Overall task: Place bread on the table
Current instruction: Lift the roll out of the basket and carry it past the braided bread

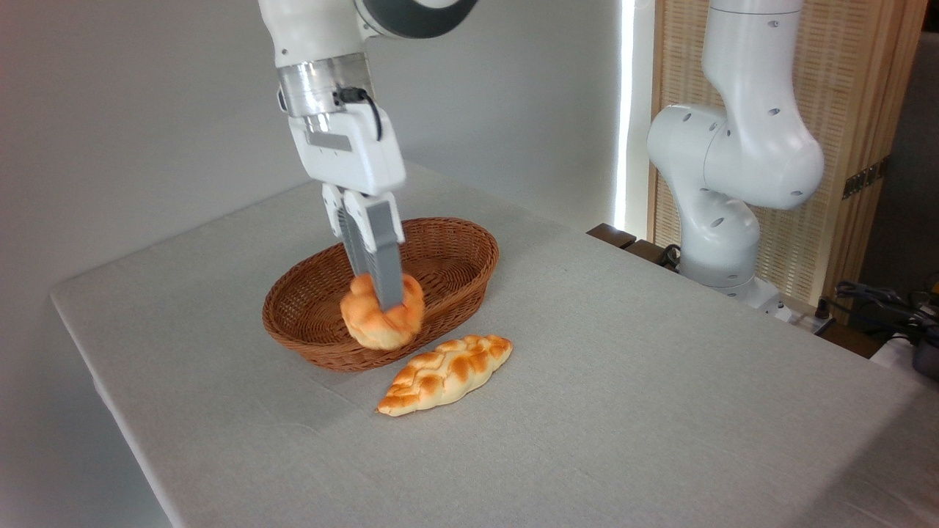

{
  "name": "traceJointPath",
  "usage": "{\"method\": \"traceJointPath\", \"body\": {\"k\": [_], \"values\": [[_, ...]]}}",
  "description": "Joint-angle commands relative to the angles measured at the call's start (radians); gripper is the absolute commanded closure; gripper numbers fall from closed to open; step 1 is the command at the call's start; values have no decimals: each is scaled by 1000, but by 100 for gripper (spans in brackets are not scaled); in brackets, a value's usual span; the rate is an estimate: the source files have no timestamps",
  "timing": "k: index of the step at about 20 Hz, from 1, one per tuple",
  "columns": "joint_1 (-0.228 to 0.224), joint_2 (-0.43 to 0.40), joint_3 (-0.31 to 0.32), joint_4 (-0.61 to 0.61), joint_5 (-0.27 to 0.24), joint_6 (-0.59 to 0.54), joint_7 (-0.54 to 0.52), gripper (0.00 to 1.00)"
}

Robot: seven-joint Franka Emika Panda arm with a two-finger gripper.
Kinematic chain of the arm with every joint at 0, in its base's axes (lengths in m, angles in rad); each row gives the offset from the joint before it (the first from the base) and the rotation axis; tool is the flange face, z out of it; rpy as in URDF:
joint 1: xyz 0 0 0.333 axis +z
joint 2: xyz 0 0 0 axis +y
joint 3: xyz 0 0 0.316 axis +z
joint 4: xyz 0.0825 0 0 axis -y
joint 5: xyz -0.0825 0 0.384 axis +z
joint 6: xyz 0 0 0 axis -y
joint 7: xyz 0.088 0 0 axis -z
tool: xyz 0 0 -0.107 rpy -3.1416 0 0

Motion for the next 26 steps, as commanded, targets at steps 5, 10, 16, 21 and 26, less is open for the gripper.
{"method": "traceJointPath", "body": {"k": [5,10,16,21,26], "values": [[-6,37,226,0,40,24,177,44],[-2,170,270,-21,93,118,196,0],[-2,169,269,-20,86,121,193,0],[-2,169,261,-20,82,119,185,0],[-2,138,258,3,-20,109,179,0]]}}
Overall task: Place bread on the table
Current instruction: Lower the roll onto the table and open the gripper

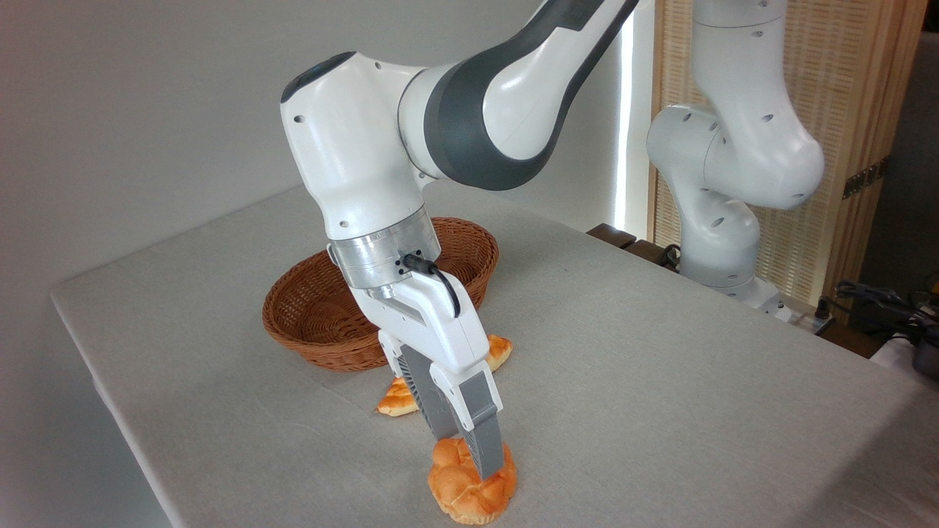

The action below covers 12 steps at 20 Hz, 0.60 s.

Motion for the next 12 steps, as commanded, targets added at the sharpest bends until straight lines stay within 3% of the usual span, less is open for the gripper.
{"method": "traceJointPath", "body": {"k": [1,4,8,9,12], "values": [[-5,-58,1,32,-104,-23,-7,0],[-5,-100,-2,121,-234,-137,-21,0],[0,-100,-16,312,-340,-364,-19,0],[12,-100,-19,340,-365,-392,-19,0],[117,-91,-135,391,-400,-438,-21,0]]}}
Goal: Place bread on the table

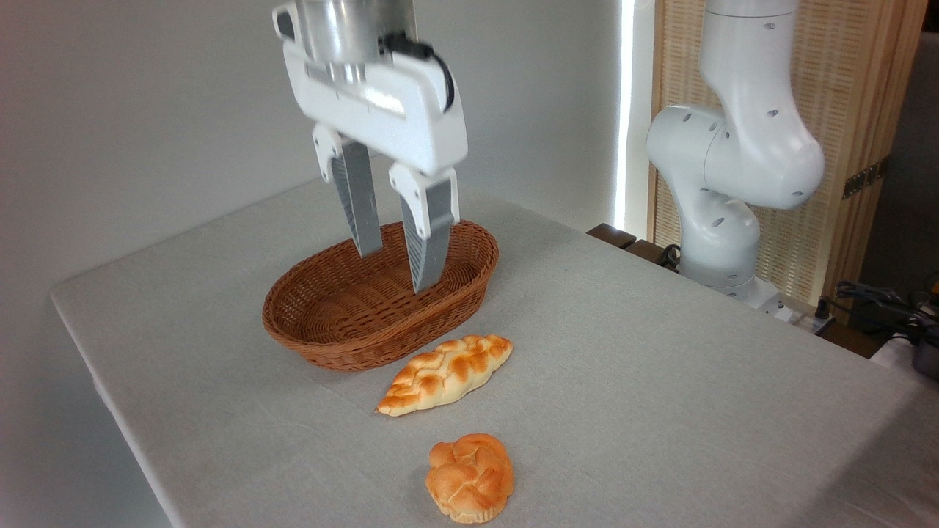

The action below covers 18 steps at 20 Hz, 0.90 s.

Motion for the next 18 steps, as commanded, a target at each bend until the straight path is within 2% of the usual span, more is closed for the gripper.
{"method": "traceJointPath", "body": {"k": [1,6,7,9,16,18], "values": [[98,36,-100,72,-34,-56,-15,0],[98,50,-112,69,-20,-56,-15,0],[98,55,-130,68,-7,-56,-20,0],[98,55,-147,65,62,-57,-44,0],[96,56,-153,65,78,-48,-32,0],[96,56,-150,65,102,-48,-33,0]]}}
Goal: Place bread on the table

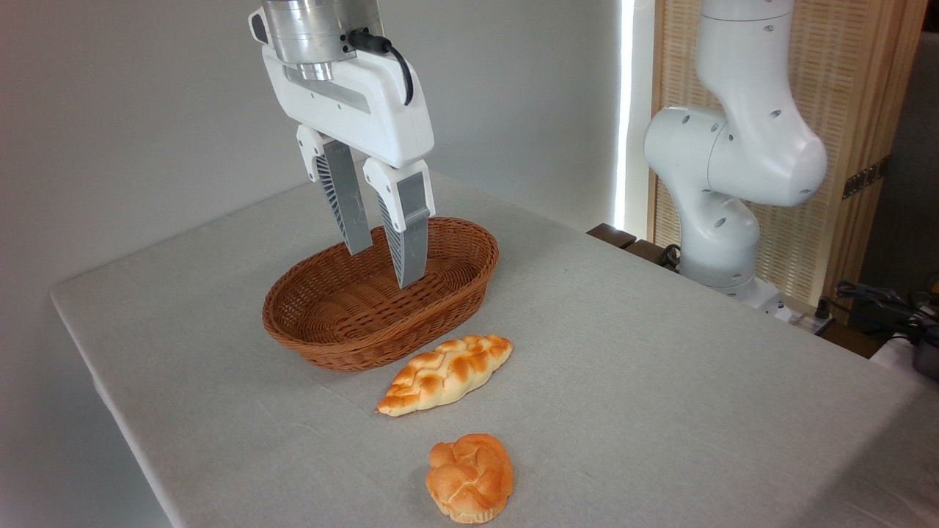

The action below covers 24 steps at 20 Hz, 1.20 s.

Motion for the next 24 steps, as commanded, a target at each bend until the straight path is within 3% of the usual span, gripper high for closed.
{"method": "traceJointPath", "body": {"k": [1,15,19,24], "values": [[7,5,-2,22,34,-20,-4,0],[-8,2,6,22,40,-30,1,0],[-108,2,113,22,40,-30,1,0],[-111,4,119,22,40,-30,2,0]]}}
